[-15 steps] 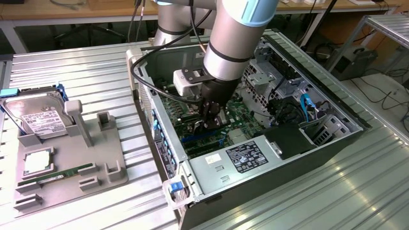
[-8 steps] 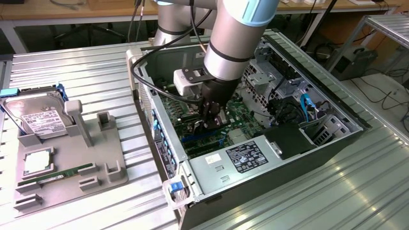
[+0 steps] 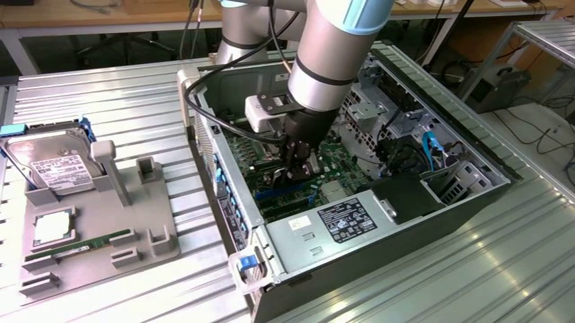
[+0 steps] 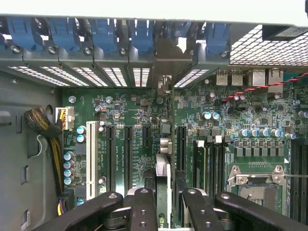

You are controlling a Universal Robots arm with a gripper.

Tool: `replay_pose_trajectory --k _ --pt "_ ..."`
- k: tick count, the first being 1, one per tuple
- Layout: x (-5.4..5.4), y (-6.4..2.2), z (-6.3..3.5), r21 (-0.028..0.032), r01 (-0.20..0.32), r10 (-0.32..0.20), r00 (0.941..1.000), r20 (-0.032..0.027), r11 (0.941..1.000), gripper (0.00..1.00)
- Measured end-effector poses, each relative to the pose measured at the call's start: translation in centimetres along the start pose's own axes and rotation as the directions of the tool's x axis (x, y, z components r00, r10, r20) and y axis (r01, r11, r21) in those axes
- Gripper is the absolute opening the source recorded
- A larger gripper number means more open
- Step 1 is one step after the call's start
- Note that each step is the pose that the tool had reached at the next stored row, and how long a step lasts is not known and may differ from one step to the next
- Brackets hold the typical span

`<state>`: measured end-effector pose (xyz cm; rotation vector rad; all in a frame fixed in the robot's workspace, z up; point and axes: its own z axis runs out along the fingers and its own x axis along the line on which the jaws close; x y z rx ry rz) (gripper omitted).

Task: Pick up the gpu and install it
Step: 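Insert the gpu into the slot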

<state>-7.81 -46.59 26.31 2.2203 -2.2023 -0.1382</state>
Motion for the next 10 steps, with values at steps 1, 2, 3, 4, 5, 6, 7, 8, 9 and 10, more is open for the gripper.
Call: replay_pose_trajectory --k 1,2,3,4,5,6,7,8,9,10 --pt "0.00 0.00 0.00 0.0000 0.000 0.000 1.0000 0.0000 1.0000 0.26" --pt "0.00 0.00 0.00 0.0000 0.000 0.000 1.0000 0.0000 1.0000 0.26" --pt "0.00 0.00 0.00 -0.0001 0.000 0.000 1.0000 0.0000 1.0000 0.26" --pt "0.00 0.00 -0.01 -0.0003 -0.001 0.001 1.0000 0.0000 1.0000 0.26" --pt "0.00 0.00 -0.02 -0.0005 -0.003 0.003 1.0000 0.0001 1.0000 0.26" --pt "0.00 0.00 -0.04 -0.0011 -0.004 0.004 1.0000 0.0002 1.0000 0.26" --pt "0.00 0.00 -0.07 -0.0016 -0.005 0.005 1.0000 0.0003 1.0000 0.26" --pt "0.00 0.00 -0.09 -0.0025 -0.007 0.007 1.0000 0.0005 1.0000 0.26" --pt "-0.01 0.00 -0.15 -0.0038 -0.007 0.007 1.0000 0.0001 1.0000 0.26" --pt "-0.01 0.00 -0.20 -0.0052 -0.008 0.008 1.0000 -0.0005 1.0000 0.26"
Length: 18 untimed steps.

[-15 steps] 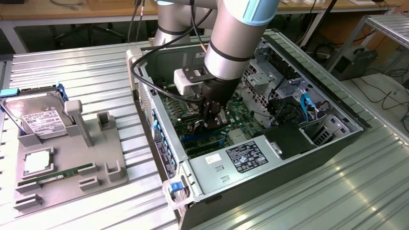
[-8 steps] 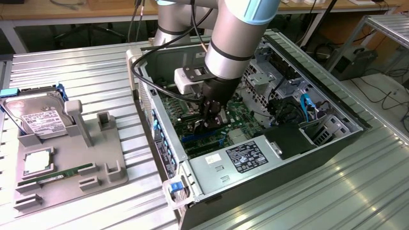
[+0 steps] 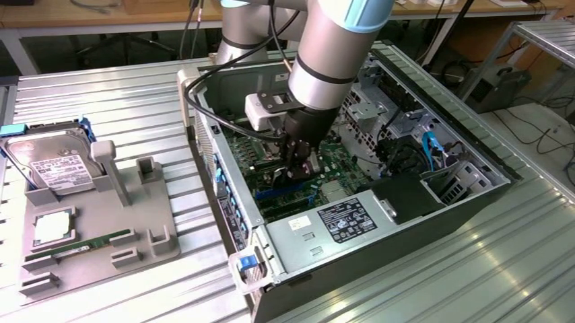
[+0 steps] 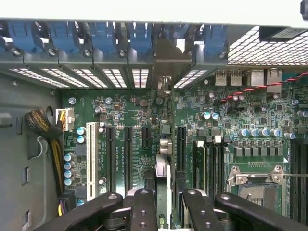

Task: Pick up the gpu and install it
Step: 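Insert the gpu into the slot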

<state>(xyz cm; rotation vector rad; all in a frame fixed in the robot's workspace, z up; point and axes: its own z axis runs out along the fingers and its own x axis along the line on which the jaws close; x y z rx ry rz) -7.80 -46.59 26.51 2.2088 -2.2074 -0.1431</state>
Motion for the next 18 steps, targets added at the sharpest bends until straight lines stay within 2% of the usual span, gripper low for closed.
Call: replay_pose_trajectory --k 2,4,5,6,8,18 --pt "-0.01 0.00 -0.13 -0.0038 -0.001 0.001 1.0000 -0.0031 1.0000 0.26" --pt "-0.01 0.00 -0.15 -0.0063 -0.002 0.001 0.9999 -0.0126 1.0000 0.26" --pt "-0.01 -0.01 -0.15 -0.0067 -0.002 0.002 0.9998 -0.0197 1.0000 0.26" --pt "-0.01 -0.01 -0.15 -0.0067 -0.003 0.002 0.9997 -0.0244 1.0000 0.26" --pt "-0.04 -0.01 -0.16 -0.0068 -0.004 0.004 0.9996 -0.0266 1.0000 0.26" --pt "-0.36 -0.30 -0.16 -0.0064 -0.011 0.011 0.9996 -0.0263 0.9999 0.26"
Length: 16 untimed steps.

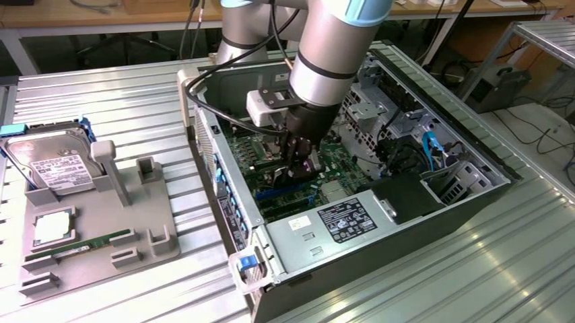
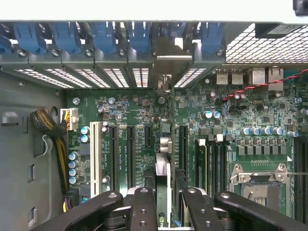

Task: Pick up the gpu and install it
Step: 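Insert the gpu into the slot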

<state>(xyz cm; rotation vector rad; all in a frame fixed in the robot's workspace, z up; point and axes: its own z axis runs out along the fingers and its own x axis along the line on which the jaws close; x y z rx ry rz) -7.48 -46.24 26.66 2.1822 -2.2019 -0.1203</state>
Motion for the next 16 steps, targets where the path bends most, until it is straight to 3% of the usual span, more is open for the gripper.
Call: replay_pose_trajectory --k 16 --pt "-0.07 0.41 0.78 0.0005 -0.021 0.021 0.9998 -0.0016 0.9998 0.26"
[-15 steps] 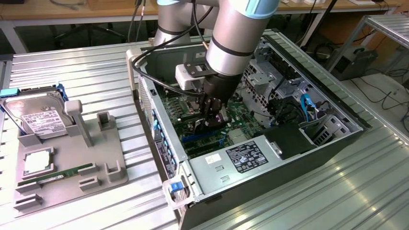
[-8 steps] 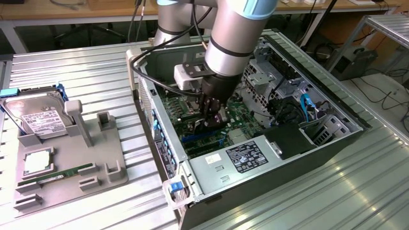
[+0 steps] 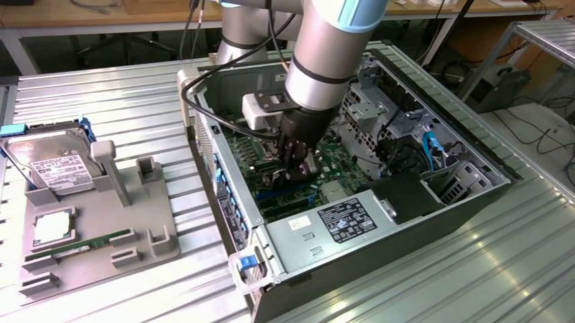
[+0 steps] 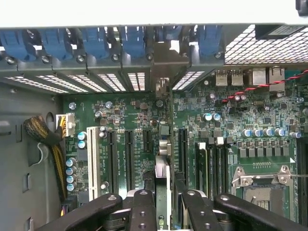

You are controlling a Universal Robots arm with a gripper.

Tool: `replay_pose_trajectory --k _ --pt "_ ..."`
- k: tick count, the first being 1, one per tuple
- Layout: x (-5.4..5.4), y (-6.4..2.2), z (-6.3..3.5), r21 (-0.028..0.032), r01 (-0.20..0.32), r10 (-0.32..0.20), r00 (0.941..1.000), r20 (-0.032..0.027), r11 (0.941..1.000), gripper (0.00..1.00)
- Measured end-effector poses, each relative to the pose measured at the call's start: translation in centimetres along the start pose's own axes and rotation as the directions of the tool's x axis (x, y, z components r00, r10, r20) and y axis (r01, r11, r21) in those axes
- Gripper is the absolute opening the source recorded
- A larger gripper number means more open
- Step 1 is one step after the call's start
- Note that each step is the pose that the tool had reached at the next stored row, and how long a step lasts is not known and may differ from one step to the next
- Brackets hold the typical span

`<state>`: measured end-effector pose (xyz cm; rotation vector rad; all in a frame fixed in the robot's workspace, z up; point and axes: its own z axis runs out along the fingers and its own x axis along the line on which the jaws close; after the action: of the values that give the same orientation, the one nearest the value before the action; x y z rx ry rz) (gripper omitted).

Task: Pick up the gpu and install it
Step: 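Insert the gpu into the slot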

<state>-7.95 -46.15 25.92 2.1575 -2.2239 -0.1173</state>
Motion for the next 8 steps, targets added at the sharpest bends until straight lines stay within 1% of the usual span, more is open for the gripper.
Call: replay_pose_trajectory --k 5,8 --pt "0.00 -0.04 0.38 0.0002 -0.001 0.001 1.0000 0.0003 1.0000 0.26" --pt "0.00 -0.04 0.40 0.0003 -0.001 0.001 1.0000 0.0004 1.0000 0.26"
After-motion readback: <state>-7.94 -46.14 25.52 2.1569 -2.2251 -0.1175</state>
